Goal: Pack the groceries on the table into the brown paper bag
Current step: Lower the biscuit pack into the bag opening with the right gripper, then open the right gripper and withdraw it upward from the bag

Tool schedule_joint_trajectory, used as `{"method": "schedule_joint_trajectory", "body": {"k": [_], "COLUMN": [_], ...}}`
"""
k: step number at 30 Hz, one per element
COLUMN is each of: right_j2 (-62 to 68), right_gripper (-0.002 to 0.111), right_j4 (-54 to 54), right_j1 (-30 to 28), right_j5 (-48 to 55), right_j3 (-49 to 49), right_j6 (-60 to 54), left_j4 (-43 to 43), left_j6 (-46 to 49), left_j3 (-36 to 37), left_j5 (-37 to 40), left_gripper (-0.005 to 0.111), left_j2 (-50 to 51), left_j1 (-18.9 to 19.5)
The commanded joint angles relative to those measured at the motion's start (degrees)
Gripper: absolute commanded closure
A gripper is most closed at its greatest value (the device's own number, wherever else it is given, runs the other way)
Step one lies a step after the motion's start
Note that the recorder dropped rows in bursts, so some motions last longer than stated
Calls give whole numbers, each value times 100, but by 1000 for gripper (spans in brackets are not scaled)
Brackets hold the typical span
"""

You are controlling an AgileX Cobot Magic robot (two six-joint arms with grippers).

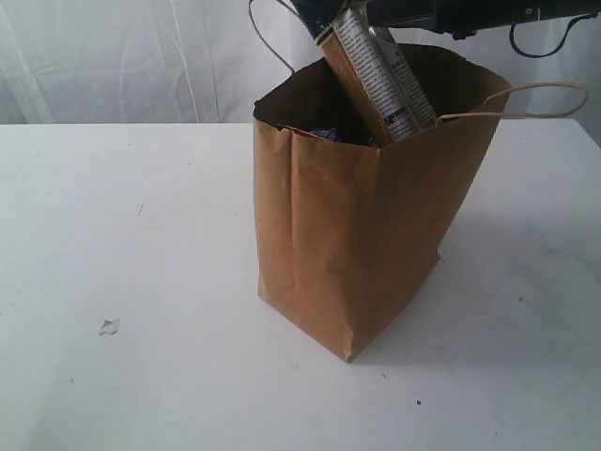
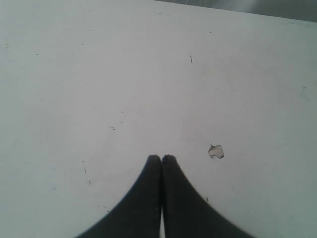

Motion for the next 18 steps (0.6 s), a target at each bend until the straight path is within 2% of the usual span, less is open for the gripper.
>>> {"method": "schedule_joint_trajectory", "body": {"k": [1, 18], "right_j2": [-166, -341], "right_gripper": [58, 59], "right_j4": [89, 69], "right_j1": [15, -31], "right_j5": [-189, -490], "right_j3": [-9, -9], "right_j6": [21, 21], "left_j4": [20, 20], "left_j6": [-19, -19], "left_j3": [41, 41], "left_j5": [-17, -17], "left_gripper": [107, 107], "left_j2": [-24, -24], "left_j1": [-24, -24]}}
